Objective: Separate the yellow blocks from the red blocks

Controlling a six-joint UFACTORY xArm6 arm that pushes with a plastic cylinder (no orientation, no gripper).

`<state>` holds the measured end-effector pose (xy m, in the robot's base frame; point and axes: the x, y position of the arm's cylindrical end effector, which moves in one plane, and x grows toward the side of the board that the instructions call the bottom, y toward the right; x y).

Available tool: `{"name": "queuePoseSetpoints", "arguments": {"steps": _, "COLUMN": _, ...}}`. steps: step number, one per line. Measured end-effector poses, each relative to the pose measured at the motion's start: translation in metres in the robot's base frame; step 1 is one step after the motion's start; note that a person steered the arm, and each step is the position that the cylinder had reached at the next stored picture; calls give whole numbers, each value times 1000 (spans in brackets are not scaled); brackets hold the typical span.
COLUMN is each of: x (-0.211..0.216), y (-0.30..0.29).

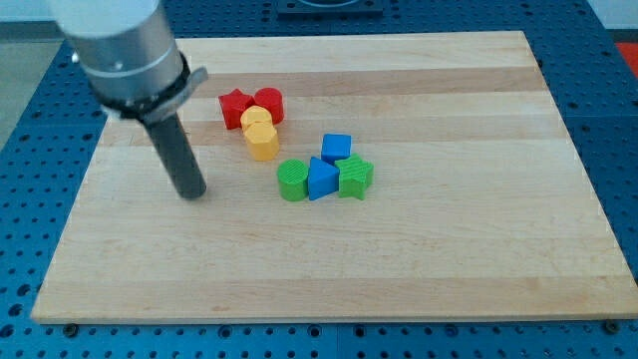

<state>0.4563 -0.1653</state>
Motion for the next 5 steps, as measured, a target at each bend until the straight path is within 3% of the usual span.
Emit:
{"name": "queuePoseSetpoints", "arguments": {"steps": 1, "x": -47, "y": 2}}
{"name": "queuePoseSetpoints", "arguments": {"steps": 5, "x": -47, "y": 81}}
